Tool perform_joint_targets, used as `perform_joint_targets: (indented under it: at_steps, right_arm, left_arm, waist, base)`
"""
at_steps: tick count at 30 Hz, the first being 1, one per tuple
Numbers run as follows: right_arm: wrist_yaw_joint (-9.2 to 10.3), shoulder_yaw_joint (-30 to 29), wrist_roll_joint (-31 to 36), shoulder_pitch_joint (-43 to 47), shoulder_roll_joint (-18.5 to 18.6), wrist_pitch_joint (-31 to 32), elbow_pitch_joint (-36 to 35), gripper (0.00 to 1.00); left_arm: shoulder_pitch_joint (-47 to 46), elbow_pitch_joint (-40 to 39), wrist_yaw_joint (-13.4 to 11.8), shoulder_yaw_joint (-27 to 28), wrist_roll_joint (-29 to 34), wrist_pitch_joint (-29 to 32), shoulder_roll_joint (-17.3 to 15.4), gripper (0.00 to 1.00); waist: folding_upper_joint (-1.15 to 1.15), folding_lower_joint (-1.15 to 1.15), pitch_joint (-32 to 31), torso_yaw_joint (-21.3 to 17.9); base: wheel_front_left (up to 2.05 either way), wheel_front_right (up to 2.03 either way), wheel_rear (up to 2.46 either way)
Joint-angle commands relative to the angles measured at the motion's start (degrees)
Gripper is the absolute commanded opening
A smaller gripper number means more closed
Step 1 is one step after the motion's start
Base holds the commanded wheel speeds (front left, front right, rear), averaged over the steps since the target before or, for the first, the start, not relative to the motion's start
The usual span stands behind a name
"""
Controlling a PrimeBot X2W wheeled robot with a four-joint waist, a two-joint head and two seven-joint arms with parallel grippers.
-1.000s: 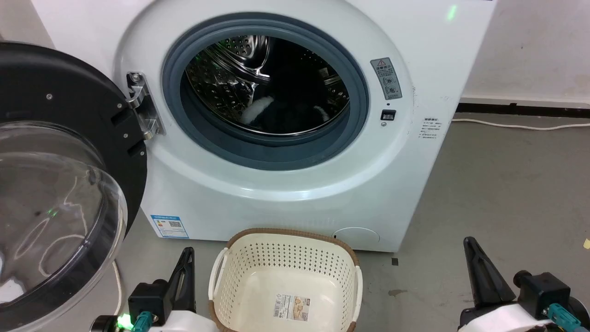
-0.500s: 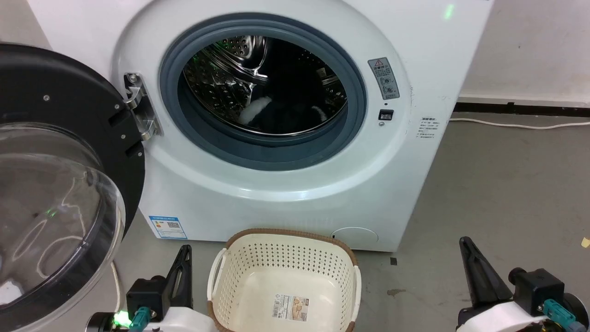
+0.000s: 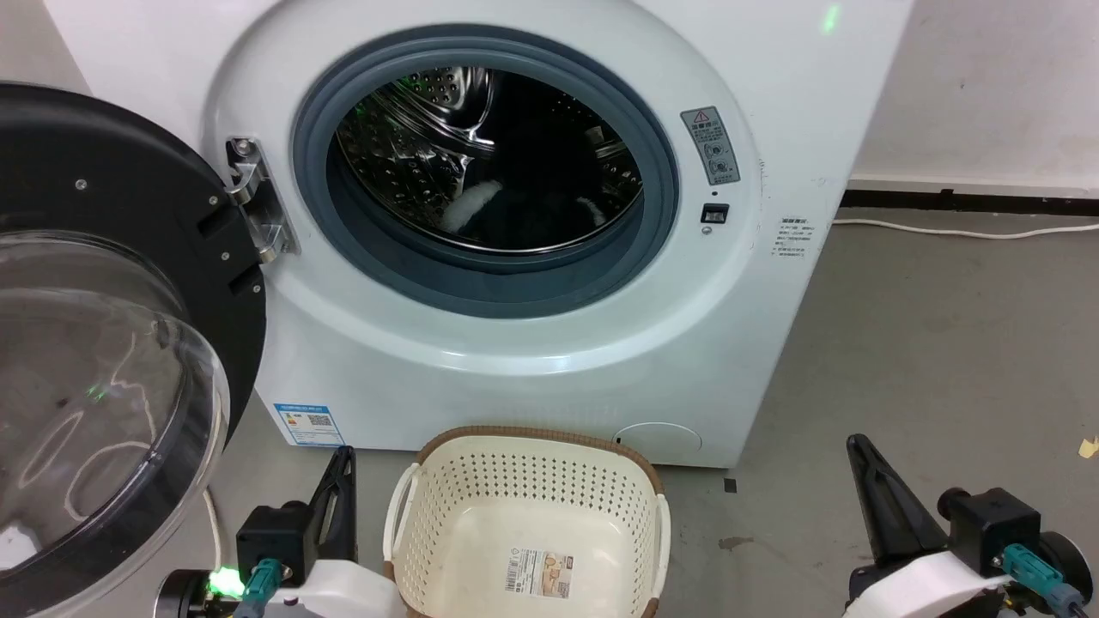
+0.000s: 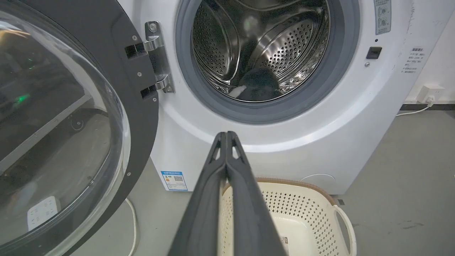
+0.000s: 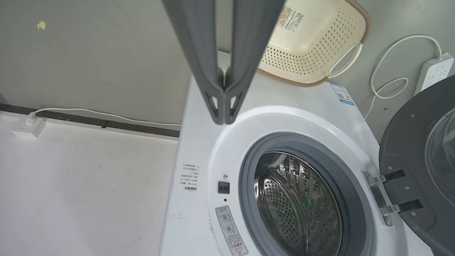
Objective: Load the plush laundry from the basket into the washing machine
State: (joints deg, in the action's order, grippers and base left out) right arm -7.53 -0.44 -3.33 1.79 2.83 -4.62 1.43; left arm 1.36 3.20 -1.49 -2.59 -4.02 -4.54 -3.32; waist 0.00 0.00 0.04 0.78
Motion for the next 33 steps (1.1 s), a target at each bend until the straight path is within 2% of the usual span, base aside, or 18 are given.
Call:
perform_joint_targets:
  at_steps: [1, 33]
  right_arm:
    - [0.03, 0.10, 0.65, -0.74, 0.03, 0.29, -0.35, 0.00]
    - [0.04, 0.40, 2.99, -1.65, 0.05, 4.06, -1.29, 0.00]
  left_arm:
    - [-0.66, -0.52, 0.28, 0.39, 0.57, 0.26, 0.00, 0.00]
    - [-1.27, -2.86, 1.33, 2.30, 3.57, 3.99, 0.39, 0.00]
  waist:
    - [0.00, 0.00, 0.00, -0.02]
    - [0.00, 0.00, -0.04, -0.69]
  base:
    - [0.00, 0.00, 0.00]
    - [0.00, 0.00, 0.00]
